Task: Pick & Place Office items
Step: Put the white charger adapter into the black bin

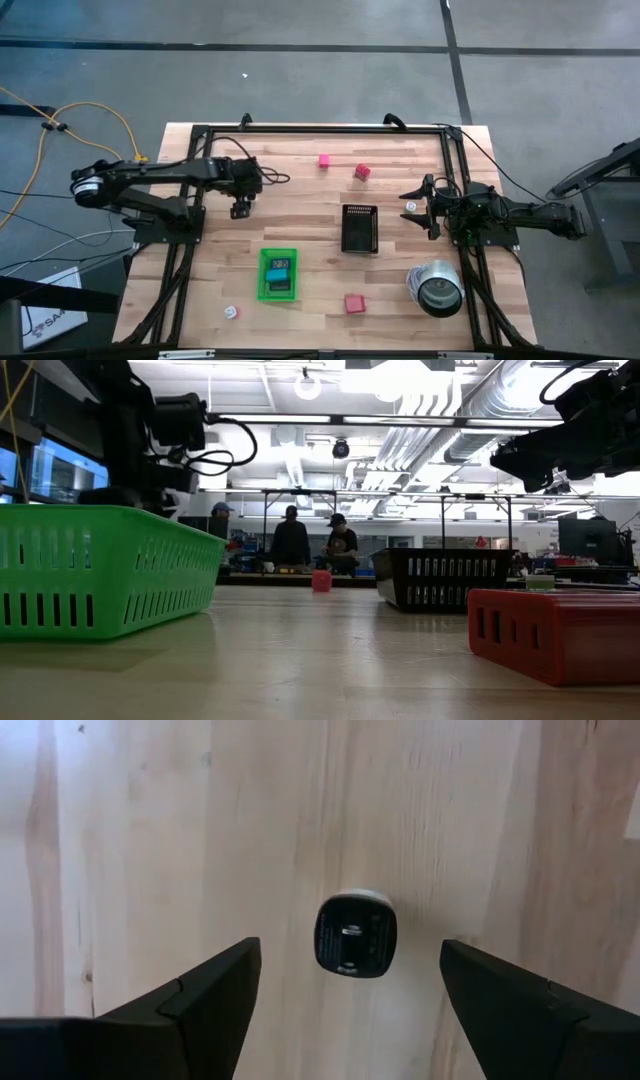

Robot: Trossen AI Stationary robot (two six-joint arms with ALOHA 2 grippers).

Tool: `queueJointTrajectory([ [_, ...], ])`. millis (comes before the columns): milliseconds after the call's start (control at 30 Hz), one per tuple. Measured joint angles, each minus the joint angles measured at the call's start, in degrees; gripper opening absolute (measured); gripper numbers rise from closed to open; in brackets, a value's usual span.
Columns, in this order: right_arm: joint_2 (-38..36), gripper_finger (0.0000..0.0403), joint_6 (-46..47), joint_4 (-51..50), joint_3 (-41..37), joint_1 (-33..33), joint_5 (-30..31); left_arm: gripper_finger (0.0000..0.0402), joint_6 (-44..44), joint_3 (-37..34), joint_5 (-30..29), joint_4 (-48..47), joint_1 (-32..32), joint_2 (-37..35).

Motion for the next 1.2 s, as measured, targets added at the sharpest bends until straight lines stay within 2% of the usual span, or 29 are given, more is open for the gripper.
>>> queueJointTrajectory([
  [867,0.0,0.0248,0.0,0.0,0.0,0.0,0.0,0.0299,3.9,0.0,-0.1,3.5,0.1,5.1],
  [1200,0.0,0.0248,0.0,0.0,0.0,0.0,0.0,0.0242,2.9,0.0,-0.2,3.3,0.1,5.1],
])
